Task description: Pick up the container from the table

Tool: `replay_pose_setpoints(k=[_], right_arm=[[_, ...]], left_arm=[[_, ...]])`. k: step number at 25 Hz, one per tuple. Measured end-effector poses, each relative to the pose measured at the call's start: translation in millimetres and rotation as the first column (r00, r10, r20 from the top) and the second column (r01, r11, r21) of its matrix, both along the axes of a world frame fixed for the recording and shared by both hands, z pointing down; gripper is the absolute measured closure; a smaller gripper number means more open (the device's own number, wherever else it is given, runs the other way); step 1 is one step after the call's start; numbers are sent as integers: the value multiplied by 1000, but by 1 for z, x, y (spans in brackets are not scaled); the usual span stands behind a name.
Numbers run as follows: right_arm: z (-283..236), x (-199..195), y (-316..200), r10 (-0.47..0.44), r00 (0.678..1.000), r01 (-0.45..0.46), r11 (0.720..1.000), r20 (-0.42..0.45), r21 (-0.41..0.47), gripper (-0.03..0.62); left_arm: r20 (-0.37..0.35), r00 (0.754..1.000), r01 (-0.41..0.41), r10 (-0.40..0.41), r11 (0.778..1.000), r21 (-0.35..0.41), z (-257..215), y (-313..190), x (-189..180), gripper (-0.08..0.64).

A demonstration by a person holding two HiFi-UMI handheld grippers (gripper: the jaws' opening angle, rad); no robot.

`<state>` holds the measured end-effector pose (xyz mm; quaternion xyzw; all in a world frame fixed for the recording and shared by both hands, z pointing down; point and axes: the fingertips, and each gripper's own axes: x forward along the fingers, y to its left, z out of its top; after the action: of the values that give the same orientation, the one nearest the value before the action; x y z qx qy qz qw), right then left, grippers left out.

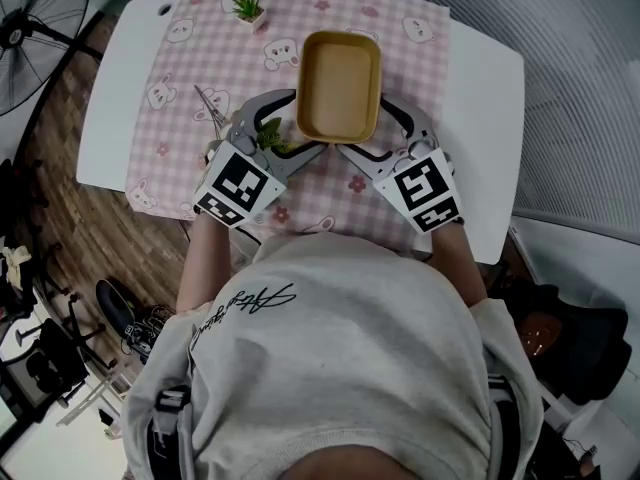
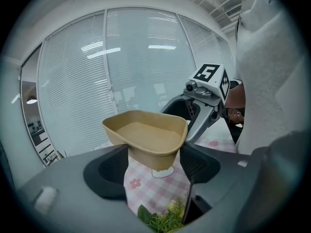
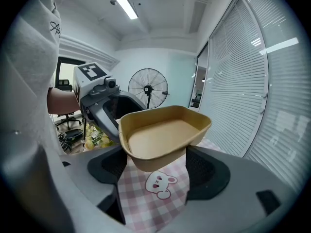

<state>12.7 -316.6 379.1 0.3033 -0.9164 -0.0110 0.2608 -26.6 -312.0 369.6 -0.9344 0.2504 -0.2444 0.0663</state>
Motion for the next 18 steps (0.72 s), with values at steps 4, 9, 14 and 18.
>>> replay_pose_setpoints(k=[4, 9, 14, 18], right_arm=[[-4, -1, -2, -1, 1000, 1, 1000, -1, 5, 213], [-11, -2, -4, -6, 1000, 6, 1000, -3, 11, 213], [-18, -2, -6, -6, 1000, 6, 1000, 1, 16, 213], [-24, -1, -7, -9, 1000, 8, 1000, 6, 18, 213]], left_arm=[[6, 1000, 3, -3, 1000, 9, -4, -2, -1, 229], [-5, 1000, 5, -5, 1000, 16, -11, -4, -2, 229], [-6, 1000, 2, -2, 1000, 24, -19, -6, -1, 229], [-14, 1000, 2, -2, 1000, 27, -24, -6, -1, 229]])
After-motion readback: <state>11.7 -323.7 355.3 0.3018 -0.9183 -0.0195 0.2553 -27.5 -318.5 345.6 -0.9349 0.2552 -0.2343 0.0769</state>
